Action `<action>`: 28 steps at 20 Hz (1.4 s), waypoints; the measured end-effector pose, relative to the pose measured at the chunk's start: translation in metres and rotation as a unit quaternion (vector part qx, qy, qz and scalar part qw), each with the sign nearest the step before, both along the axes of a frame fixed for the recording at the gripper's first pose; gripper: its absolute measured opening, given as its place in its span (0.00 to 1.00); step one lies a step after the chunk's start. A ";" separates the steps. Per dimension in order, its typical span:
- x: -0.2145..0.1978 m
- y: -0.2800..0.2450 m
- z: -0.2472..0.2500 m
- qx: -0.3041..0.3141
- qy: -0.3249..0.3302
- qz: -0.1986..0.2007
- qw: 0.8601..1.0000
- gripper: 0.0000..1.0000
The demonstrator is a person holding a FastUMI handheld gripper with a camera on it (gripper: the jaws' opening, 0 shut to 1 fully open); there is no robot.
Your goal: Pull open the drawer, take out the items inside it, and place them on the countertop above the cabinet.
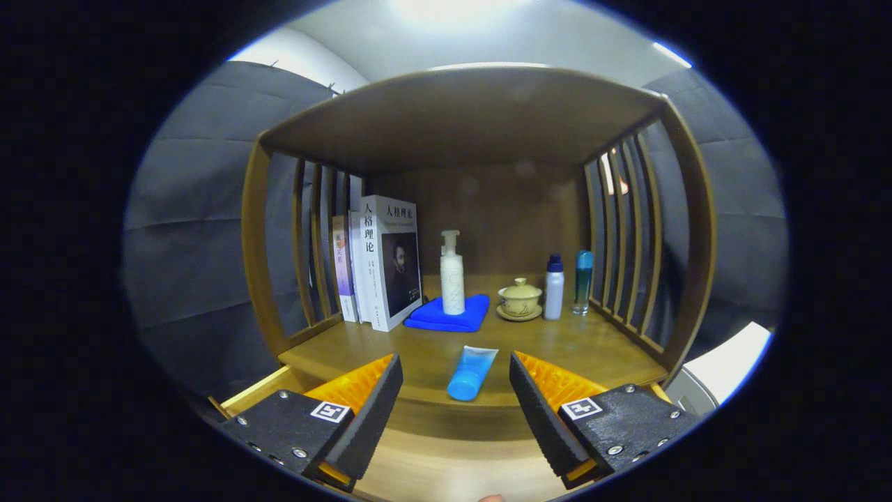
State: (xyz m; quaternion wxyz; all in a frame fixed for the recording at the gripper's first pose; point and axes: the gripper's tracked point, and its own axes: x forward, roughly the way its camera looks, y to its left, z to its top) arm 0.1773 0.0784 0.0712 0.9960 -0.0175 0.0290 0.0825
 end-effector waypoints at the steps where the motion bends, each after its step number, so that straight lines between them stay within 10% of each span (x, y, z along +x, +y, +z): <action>1: -0.009 0.001 -0.001 0.001 -0.007 0.001 1.000 0.94; 28: -0.162 0.009 -0.100 0.016 -0.044 0.007 0.999 0.95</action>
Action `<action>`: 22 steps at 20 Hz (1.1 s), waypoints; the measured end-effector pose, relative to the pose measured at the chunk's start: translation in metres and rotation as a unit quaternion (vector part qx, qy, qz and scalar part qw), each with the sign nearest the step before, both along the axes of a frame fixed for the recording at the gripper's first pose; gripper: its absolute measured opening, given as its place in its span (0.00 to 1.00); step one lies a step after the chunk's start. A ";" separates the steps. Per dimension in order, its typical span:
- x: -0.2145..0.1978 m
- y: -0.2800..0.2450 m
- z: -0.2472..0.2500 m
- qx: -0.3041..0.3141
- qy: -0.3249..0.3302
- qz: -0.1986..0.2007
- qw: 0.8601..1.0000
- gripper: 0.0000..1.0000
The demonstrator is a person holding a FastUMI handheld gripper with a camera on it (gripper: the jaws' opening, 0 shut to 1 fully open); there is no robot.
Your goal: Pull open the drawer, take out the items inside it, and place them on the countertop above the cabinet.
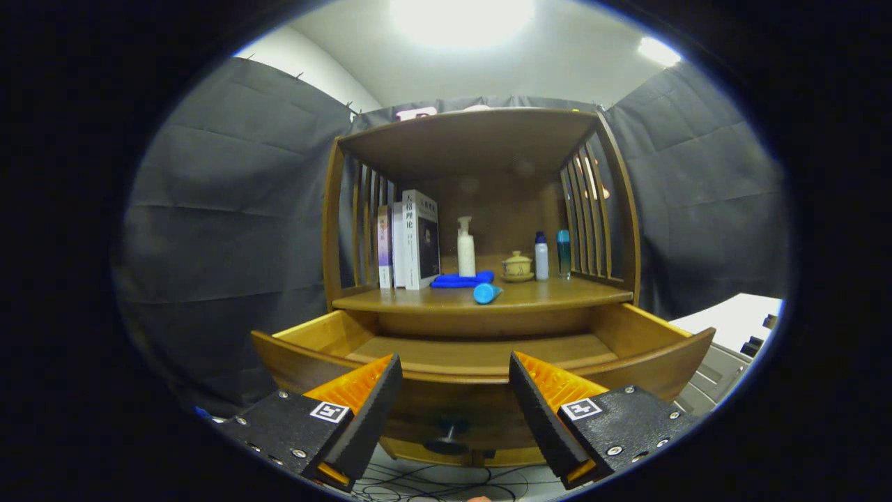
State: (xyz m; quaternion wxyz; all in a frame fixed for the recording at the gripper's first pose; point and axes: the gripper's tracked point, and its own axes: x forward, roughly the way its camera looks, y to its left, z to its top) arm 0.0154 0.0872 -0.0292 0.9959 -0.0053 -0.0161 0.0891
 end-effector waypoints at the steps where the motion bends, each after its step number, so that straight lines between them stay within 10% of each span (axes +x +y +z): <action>1: 0.001 -0.002 0.000 0.001 0.001 -0.005 1.000 0.95; 22: 0.005 0.002 -0.085 0.005 0.072 -0.051 0.996 0.92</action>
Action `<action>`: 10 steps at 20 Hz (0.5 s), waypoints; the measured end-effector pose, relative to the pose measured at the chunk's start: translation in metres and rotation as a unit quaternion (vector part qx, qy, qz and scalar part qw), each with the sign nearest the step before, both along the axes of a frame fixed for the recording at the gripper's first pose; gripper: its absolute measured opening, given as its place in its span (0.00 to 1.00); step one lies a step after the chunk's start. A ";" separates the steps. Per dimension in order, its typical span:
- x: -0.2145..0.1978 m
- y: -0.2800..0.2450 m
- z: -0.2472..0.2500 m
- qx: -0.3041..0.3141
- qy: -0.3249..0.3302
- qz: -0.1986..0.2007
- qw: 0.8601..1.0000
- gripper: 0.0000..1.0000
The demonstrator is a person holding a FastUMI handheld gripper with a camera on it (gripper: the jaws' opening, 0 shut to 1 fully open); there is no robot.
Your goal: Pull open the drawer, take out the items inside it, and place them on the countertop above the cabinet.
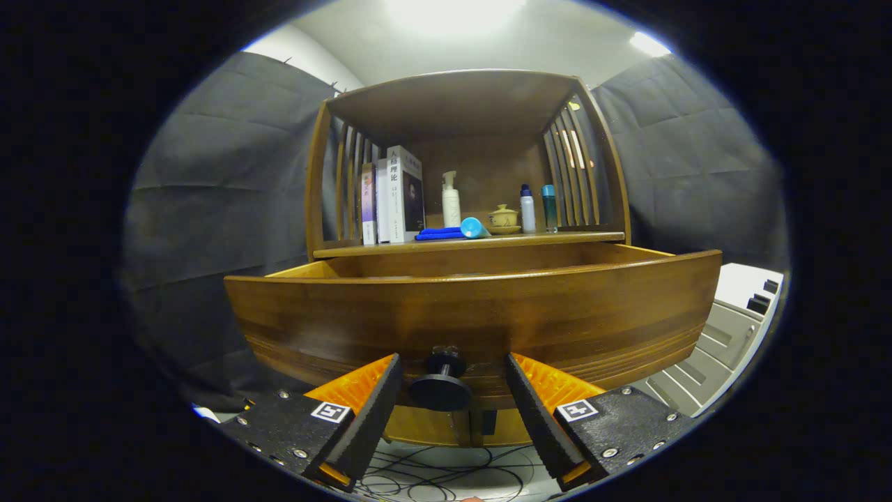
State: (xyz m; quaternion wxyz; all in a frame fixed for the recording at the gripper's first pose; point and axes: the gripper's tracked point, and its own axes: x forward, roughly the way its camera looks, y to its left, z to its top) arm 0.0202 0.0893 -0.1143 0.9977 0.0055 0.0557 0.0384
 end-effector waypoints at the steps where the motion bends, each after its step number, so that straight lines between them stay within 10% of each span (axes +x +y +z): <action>1: 0.003 -0.001 0.001 -0.003 -0.003 -0.006 1.000 0.92; 10: 0.020 -0.004 0.001 -0.016 -0.005 -0.028 0.999 0.93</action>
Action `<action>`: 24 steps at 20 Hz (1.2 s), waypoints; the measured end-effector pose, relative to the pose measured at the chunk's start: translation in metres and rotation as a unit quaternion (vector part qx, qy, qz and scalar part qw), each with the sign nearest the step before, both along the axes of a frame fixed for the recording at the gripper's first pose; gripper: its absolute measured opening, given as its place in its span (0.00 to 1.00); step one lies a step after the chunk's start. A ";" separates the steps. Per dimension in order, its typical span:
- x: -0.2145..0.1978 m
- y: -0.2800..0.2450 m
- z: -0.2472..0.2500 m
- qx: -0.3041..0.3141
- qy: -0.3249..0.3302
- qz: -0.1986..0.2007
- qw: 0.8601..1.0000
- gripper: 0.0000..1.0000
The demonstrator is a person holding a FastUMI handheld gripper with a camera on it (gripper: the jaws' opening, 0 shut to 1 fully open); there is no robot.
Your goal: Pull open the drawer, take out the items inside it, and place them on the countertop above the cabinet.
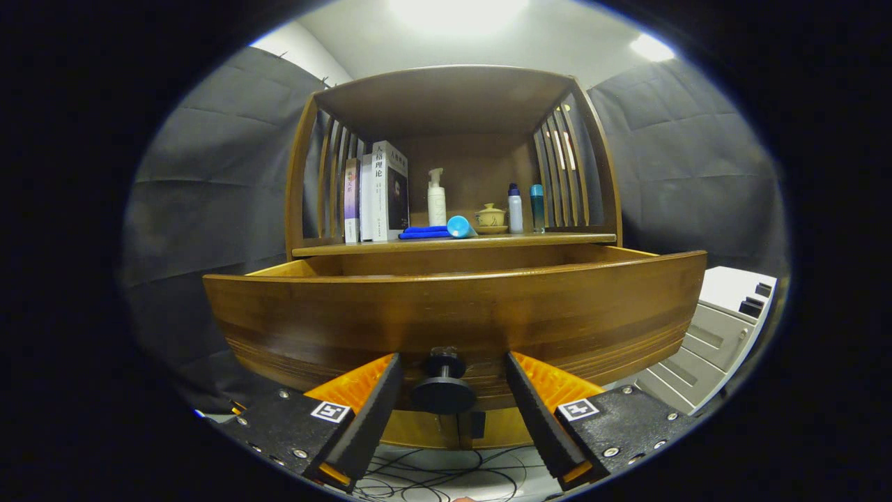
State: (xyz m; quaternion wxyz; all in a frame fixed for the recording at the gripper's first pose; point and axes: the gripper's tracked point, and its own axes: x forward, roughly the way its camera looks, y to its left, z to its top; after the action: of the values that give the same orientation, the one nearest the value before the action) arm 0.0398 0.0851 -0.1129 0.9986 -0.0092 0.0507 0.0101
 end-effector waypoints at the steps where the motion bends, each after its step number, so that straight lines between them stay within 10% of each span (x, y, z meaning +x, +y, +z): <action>1: 0.001 0.001 0.000 0.002 0.002 0.000 1.000 0.92; 24: 0.070 0.003 0.006 0.013 0.030 -0.003 0.999 0.92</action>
State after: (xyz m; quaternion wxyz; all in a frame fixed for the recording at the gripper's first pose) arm 0.1103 0.0885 -0.1067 0.9967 0.0039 0.0803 0.0076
